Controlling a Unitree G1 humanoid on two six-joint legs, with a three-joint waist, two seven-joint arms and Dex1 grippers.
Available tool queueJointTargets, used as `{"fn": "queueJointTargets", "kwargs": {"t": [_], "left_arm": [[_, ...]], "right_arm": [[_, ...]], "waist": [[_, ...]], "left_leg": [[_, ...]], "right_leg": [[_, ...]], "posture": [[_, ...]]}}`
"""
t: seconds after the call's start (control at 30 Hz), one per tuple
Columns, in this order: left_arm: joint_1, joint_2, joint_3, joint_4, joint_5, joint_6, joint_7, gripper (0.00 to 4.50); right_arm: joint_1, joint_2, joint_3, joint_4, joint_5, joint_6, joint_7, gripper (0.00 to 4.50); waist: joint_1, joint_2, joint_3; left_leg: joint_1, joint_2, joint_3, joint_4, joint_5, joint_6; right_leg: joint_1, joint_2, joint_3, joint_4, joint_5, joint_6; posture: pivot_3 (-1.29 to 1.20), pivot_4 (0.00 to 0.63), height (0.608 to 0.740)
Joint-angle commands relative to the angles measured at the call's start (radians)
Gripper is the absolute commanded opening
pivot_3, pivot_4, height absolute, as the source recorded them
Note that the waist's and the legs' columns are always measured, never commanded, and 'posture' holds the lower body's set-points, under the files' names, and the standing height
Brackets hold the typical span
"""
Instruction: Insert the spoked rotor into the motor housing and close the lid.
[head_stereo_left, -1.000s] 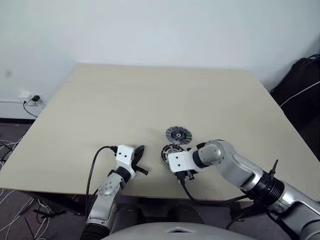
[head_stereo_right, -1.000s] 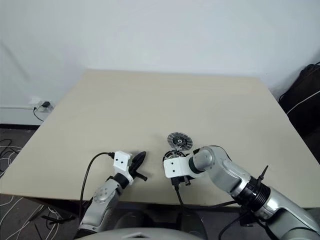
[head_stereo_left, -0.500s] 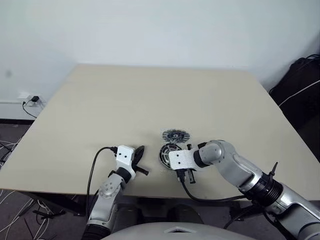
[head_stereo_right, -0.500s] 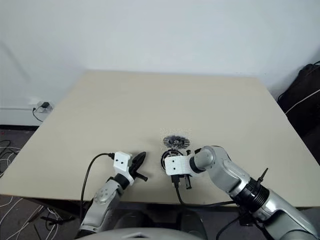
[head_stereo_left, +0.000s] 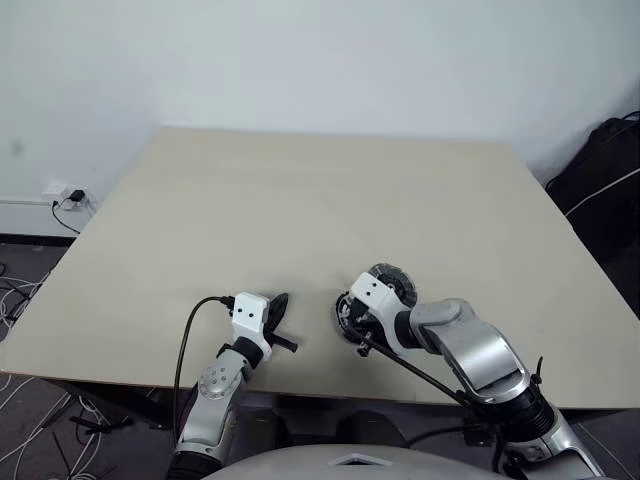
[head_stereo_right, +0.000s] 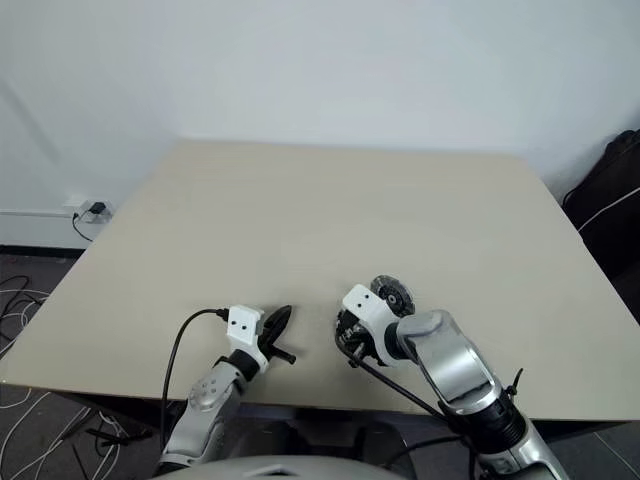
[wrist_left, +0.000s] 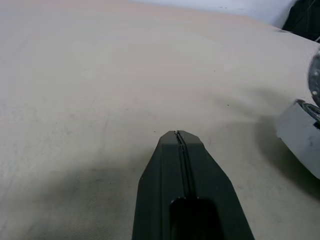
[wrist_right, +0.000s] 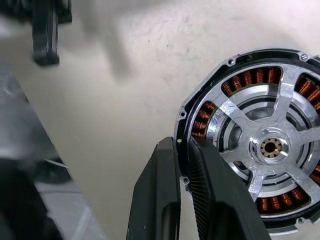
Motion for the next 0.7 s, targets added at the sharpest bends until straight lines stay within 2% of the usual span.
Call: {"fn": "queueJointTargets", "kwargs": {"t": [0.03,0.33,0.7], "left_arm": [[-0.017,-0.004,-0.007,-0.009,-0.007,-0.013,-0.011,0.00],[-0.025,-0.004,-0.005,-0.001,-0.008,-0.011,-0.018,0.00],[-0.021,-0.003,0.003,0.002,-0.010,-0.016,-0.014,0.00]], "right_arm": [[-0.016,0.063,-0.069,-0.046,0.074,0.118,-0.050,0.05],[-0.043,0.348,-0.274,0.105,0.089,0.125,-0.340,0.05],[-0.102,0.368,-0.256,0.204,0.187,0.125,-0.479,0.05]], "waist": [[-0.001,0.000,0.000],[-0.024,0.000,-0.001],[-0.033,0.000,-0.001]], "left_leg": [[0.000,0.000,0.000,0.000,0.000,0.000],[0.001,0.000,0.000,-0.001,0.002,-0.003],[0.003,0.000,0.002,-0.004,0.003,-0.006]], "right_leg": [[0.000,0.000,0.000,0.000,0.000,0.000],[0.000,0.001,0.000,0.001,0.000,0.001],[-0.001,-0.004,-0.005,-0.001,0.005,0.008]], "posture": [[0.00,0.000,0.740],[0.00,0.000,0.740],[0.00,0.000,0.740]]}}
